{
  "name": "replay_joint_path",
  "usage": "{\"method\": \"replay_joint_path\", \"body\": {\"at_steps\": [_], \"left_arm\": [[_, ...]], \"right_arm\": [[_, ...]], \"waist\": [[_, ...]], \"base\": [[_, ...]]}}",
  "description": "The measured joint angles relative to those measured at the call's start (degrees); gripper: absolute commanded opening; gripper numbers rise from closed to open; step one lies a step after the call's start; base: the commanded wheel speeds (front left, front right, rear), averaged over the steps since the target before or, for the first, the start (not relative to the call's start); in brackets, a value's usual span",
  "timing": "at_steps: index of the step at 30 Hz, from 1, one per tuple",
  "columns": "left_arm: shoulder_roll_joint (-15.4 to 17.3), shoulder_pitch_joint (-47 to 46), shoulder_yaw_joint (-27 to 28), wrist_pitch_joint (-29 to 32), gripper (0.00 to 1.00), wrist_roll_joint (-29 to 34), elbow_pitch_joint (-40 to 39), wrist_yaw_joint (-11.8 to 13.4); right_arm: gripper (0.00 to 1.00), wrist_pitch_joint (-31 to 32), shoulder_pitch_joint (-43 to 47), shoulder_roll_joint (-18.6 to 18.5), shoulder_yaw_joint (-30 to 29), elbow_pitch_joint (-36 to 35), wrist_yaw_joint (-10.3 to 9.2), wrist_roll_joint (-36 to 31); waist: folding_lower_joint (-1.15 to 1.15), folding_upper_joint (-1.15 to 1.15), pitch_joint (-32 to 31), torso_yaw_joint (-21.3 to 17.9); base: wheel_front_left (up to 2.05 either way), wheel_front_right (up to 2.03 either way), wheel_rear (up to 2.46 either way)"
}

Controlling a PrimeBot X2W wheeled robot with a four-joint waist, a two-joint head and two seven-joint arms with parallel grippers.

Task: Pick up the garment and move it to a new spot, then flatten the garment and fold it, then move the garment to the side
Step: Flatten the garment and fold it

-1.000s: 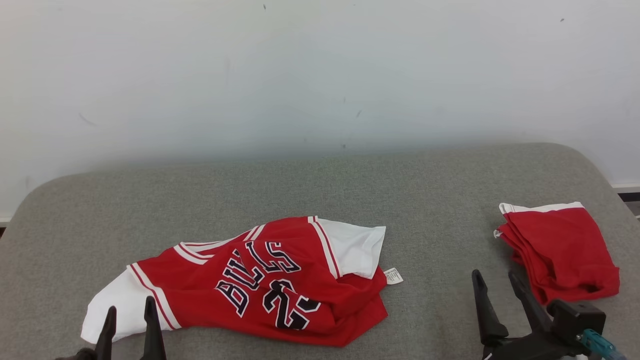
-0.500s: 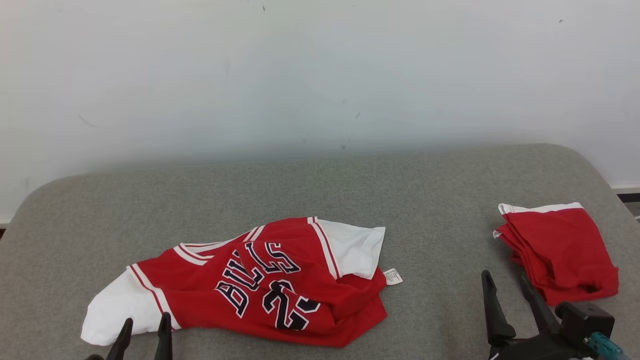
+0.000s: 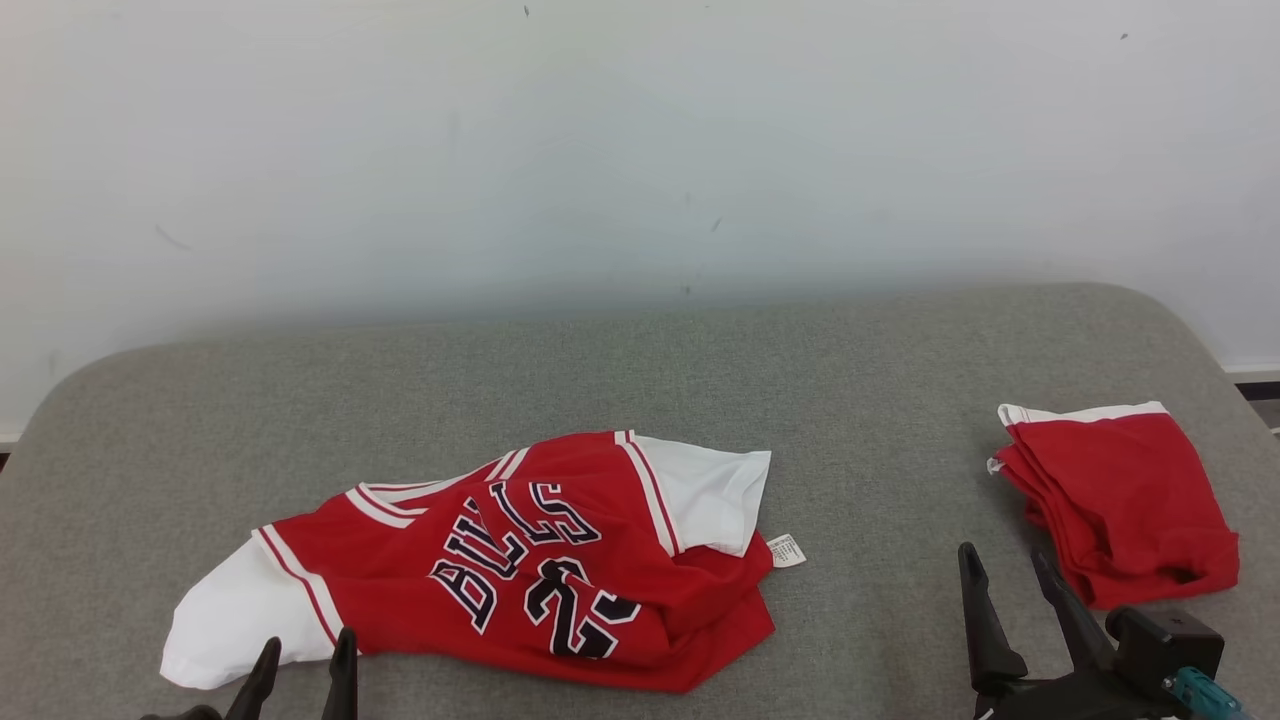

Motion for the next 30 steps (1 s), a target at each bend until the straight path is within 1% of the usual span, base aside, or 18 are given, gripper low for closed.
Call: {"method": "replay_joint_path", "body": {"at_steps": [15,21,25,30], "left_arm": [[0.05,0.00,-0.27,3.24,1.00,-0.23,-0.27,0.94],[0.19,-1.22,-1.48,5.38,1.00,-0.16,0.54,0.86],[0.91,-5.68,-1.85,7.83,1.00,-0.14,2.63,-0.05],[2.55,-12.74,-2.08,12.00,1.00,0.26,6.20,-0.57]], "right_arm": [[1.00,0.09,0.00,-0.08,0.60,0.09,0.09,-0.01],[1.00,0.27,0.04,-0.43,0.47,-0.12,0.11,-0.01],[1.00,1.08,-0.19,-0.80,1.37,-0.12,0.62,-0.02],[1.00,2.15,-0.65,-1.00,2.98,-0.23,1.31,-0.07]], "waist": [[0.00,0.00,0.86,0.55],[0.00,0.00,1.59,0.89],[0.00,0.00,2.28,1.03],[0.00,0.00,3.21,0.80]], "base": [[0.00,0.00,0.00],[0.00,0.00,0.00],[0.00,0.00,0.00],[0.00,0.00,0.00]]}}
